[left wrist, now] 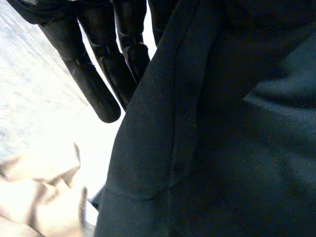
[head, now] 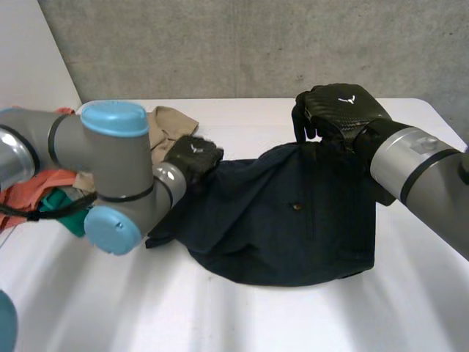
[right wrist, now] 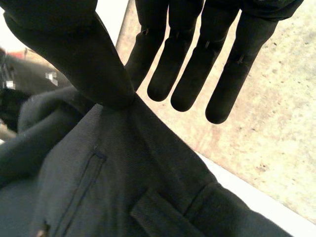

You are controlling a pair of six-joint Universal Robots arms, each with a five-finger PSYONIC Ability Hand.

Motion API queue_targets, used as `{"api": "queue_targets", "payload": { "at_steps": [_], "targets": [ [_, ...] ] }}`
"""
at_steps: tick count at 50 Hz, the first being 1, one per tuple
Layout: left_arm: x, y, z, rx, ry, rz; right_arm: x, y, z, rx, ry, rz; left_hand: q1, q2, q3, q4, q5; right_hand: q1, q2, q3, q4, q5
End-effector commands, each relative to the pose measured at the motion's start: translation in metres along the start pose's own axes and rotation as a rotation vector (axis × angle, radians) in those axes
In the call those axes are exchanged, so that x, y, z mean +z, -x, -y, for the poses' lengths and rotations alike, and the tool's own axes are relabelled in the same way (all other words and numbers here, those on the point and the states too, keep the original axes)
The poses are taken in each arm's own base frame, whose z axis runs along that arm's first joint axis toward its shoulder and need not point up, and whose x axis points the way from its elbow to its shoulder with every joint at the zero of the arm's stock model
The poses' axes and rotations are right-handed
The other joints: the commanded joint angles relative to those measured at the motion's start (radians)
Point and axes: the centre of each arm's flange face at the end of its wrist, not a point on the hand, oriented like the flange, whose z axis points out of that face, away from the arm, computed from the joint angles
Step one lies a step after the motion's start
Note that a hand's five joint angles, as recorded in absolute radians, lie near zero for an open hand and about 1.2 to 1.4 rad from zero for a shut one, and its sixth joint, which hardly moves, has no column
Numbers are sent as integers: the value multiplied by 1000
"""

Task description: Fold the laundry.

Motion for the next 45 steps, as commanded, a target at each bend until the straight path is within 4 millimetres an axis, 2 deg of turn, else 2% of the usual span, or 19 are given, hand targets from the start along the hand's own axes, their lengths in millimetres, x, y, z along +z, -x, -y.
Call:
{"api": "queue_targets", "payload": {
  "at_steps": [1, 2, 3, 6, 7, 8, 11, 16, 18, 22, 23, 25, 26, 29, 31, 34, 37, 38, 45],
  "targets": [
    [12, 46, 80, 4, -272, 202, 54, -29, -13, -94, -26, -97, 219, 210, 217, 207, 245, 253, 219, 214, 202, 226],
    [11, 52, 95, 1, -328, 225, 61, -32, -6, -112, -69, -121, 219, 210, 217, 207, 245, 253, 219, 214, 202, 226],
    [6, 62, 124, -11, -438, 259, 74, -41, 15, -139, -170, -170, 219, 210, 217, 207, 245, 253, 219, 214, 202, 226],
    [-10, 78, 171, -53, -626, 301, 87, -52, 52, -162, -354, -258, 219, 210, 217, 207, 245, 253, 219, 214, 202, 226],
    [-24, 87, 198, -93, -745, 321, 90, -61, 80, -168, -482, -315, 219, 210, 217, 207, 245, 253, 219, 214, 202, 226],
    [-33, 91, 211, -111, -798, 332, 89, -64, 93, -169, -545, -339, 219, 210, 217, 207, 245, 253, 219, 214, 202, 226],
    [-58, 102, 243, -186, -940, 352, 83, -69, 133, -159, -729, -393, 219, 210, 217, 207, 245, 253, 219, 214, 202, 226],
    [-76, 106, 255, -229, -981, 334, 76, -57, 145, -165, -747, -347, 219, 210, 217, 207, 245, 253, 219, 214, 202, 226],
    [-74, 105, 251, -229, -951, 319, 76, -52, 139, -166, -708, -325, 219, 210, 217, 207, 245, 253, 219, 214, 202, 226],
    [-57, 93, 216, -244, -775, 261, 74, -45, 113, -154, -577, -274, 219, 210, 217, 207, 245, 253, 219, 214, 202, 226],
    [-53, 88, 200, -245, -696, 246, 73, -41, 97, -145, -505, -252, 219, 210, 217, 207, 245, 253, 219, 214, 202, 226],
    [-48, 81, 179, -248, -609, 224, 71, -37, 79, -139, -435, -228, 219, 210, 217, 207, 245, 253, 219, 214, 202, 226],
    [-46, 75, 164, -246, -556, 205, 70, -33, 60, -130, -367, -204, 219, 210, 217, 207, 245, 253, 219, 214, 202, 226],
    [-45, 62, 142, -218, -487, 151, 69, -31, 33, -114, -286, -177, 219, 210, 217, 207, 245, 253, 219, 214, 202, 226],
    [-47, 45, 120, -172, -421, 77, 70, -31, 13, -102, -236, -149, 219, 210, 217, 207, 245, -87, -121, -126, -138, -114],
    [-59, 25, 97, -111, -350, -14, 80, -36, -7, -118, -199, -93, 219, 210, 217, 207, 245, -539, -573, -577, -589, -566],
    [-73, 12, 82, -65, -305, -68, 90, -38, -18, -158, -180, -35, 219, 210, 217, 207, 245, -661, -694, -699, -711, -687],
    [-83, 4, 74, -33, -281, -99, 96, -39, -24, -190, -169, 0, 219, 210, 217, 207, 245, -734, -767, -772, -784, -760],
    [-131, -22, 58, 74, -240, -188, 120, -30, -44, -308, -101, 147, 219, 210, 217, 207, 245, -933, -967, -972, -984, -960]
  ]
}}
